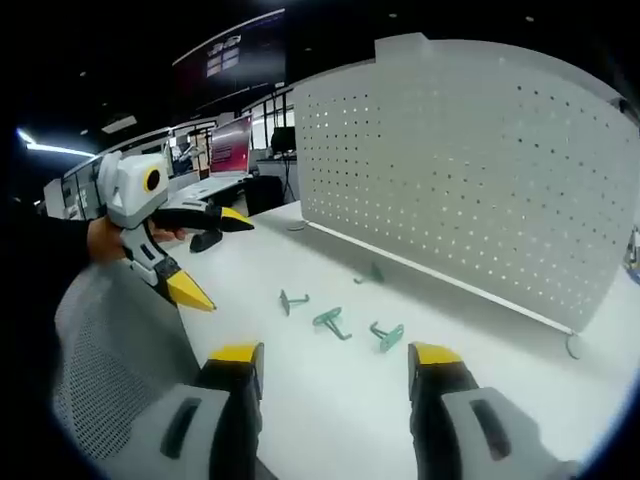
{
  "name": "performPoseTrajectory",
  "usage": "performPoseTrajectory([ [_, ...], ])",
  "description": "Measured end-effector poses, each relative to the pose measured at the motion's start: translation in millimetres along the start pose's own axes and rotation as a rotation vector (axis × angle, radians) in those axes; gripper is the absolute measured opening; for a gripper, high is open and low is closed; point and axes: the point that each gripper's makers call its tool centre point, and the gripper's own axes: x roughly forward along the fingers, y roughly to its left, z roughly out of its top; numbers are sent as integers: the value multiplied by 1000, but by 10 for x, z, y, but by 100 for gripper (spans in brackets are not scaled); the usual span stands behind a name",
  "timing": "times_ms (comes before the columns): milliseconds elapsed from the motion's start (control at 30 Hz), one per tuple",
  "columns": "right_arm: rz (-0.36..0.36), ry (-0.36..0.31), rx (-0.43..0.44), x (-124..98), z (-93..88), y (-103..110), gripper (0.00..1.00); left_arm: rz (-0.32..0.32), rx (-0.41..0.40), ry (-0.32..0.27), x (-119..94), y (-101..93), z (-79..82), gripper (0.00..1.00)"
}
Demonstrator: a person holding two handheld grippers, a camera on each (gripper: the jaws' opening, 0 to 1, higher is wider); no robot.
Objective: Insert the hook assembly into the mounting plate slot until the hook locks in place.
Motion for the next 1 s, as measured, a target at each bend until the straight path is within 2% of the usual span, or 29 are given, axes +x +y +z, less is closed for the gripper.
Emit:
performPoseTrajectory([
  [1000, -8, -1, -6, -4, 15, 13, 50, -21, 10, 3, 5, -32, -10, 83],
])
